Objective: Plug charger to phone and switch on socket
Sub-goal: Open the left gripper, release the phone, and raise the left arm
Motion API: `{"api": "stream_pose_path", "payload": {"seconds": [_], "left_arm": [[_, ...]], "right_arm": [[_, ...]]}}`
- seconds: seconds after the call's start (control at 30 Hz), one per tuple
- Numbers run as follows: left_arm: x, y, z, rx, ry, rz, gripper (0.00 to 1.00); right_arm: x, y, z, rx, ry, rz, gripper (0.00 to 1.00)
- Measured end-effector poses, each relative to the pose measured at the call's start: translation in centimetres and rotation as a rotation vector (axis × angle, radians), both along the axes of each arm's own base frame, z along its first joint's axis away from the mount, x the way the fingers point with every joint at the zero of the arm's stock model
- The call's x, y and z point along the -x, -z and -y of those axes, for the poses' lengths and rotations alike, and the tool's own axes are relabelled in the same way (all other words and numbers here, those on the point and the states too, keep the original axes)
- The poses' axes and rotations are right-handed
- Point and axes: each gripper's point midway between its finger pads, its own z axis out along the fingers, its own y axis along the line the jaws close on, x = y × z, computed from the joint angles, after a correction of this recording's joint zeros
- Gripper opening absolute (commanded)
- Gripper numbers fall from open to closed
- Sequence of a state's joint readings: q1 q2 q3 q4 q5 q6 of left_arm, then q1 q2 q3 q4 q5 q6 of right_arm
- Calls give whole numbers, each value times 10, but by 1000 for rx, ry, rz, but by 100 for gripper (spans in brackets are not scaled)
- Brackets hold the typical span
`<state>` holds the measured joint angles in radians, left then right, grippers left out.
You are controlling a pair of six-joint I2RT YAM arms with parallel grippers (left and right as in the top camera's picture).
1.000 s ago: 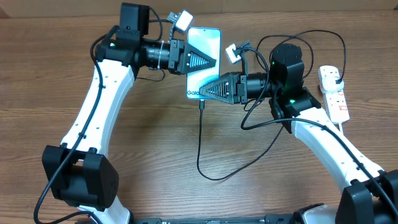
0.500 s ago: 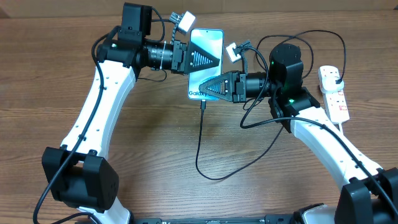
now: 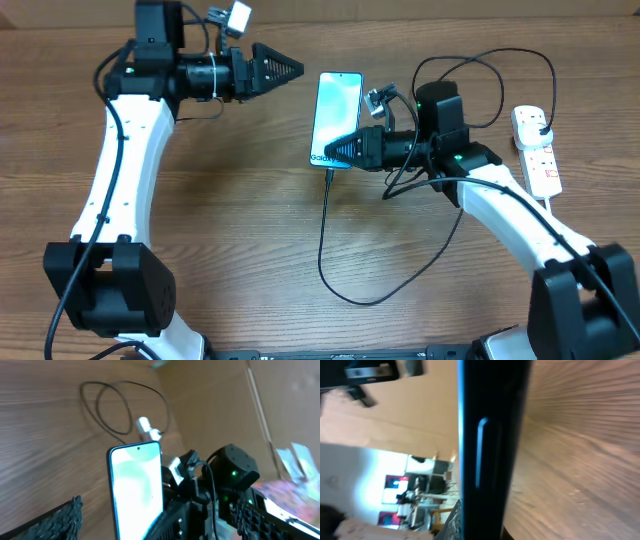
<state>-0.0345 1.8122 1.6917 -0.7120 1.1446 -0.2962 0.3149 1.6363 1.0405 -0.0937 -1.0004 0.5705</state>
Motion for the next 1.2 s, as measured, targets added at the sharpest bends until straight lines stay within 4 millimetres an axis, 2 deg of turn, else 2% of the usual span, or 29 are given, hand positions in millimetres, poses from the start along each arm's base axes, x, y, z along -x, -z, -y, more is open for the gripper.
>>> {"api": "stream_pose_path", "payload": {"seconds": [0.1,0.27,0.37,0.53,0.67,0.77,0.87,1.0,1.07,1.2], "left_arm": [[-8,9,-7,-57,-55,-1,100],[-21,28,-21,-177,-159,-16,100],[-31,40,-34,-265,-237,-14,100],[-49,59,-65,-439,-391,-8,100],[-56,67,-85,-539,-480,-5,100],[-59,69,-92,-575,-512,-3,100],[-60,70,-95,-589,-524,-3,100],[-60,71,-97,-597,-532,-2,100],[-60,71,-98,-600,-534,-2,100],[-60,71,-98,-603,-536,-2,100]], "right_arm": [[-7,27,1,43,19,-40,6],[-13,86,1,107,32,-162,6],[-16,112,4,150,54,-209,5],[-20,127,7,193,86,-212,4],[-17,152,3,227,81,-245,5],[-11,165,-3,240,62,-259,5],[-10,175,-4,264,76,-285,11],[-13,178,-2,281,106,-295,16],[-14,178,-1,283,112,-298,22],[-14,179,-1,286,117,-298,29]]}}
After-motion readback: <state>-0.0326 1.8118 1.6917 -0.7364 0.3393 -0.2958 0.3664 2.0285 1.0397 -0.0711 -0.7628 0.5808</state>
